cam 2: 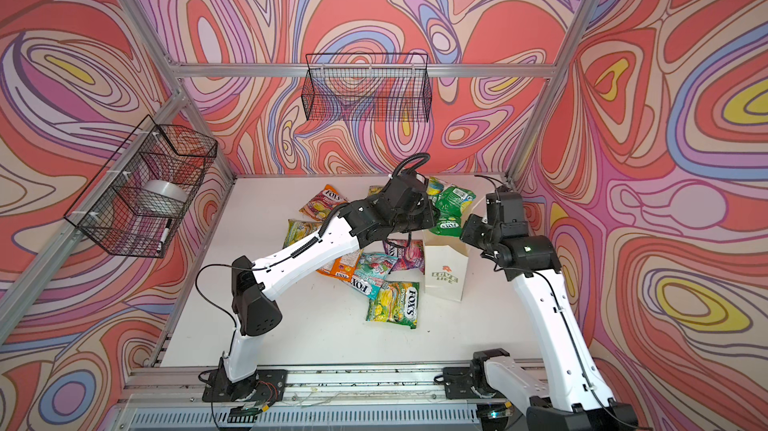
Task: Place the snacks into the paper bag
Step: 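Lift the green packet with the left gripper and carry it over the bag, then lower the green packet into the bag and open the left gripper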
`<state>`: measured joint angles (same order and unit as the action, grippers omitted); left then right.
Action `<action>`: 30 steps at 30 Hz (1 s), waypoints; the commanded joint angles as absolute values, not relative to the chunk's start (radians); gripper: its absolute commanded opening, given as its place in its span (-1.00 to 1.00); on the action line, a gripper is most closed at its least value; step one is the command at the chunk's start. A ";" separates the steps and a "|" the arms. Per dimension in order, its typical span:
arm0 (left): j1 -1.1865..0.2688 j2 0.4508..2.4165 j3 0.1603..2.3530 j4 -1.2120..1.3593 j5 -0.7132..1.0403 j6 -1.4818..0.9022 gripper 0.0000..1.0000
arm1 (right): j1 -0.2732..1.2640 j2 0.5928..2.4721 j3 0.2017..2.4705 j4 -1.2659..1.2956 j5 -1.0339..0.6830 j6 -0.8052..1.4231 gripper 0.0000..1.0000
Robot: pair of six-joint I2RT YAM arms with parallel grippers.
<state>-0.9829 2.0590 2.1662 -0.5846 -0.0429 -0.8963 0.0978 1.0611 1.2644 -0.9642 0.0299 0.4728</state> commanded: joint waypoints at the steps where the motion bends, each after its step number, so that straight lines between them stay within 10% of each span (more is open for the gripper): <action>1: -0.985 2.072 2.254 -0.659 -0.061 -0.852 -0.56 | 0.097 1.053 1.284 -0.986 0.067 0.478 -1.00; 18: -0.991 2.199 2.430 -0.822 -0.035 -0.811 -0.44 | 0.095 1.051 1.277 -0.969 0.065 0.477 -1.00; 30: -0.992 2.210 2.495 -0.775 0.036 -0.808 0.13 | 0.095 1.051 1.263 -0.957 0.057 0.480 -1.00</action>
<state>-0.9886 2.2040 2.4348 -0.8085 0.0078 -0.8185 0.0975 1.0611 1.2644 -0.9657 0.0502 0.4747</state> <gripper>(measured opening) 0.544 0.047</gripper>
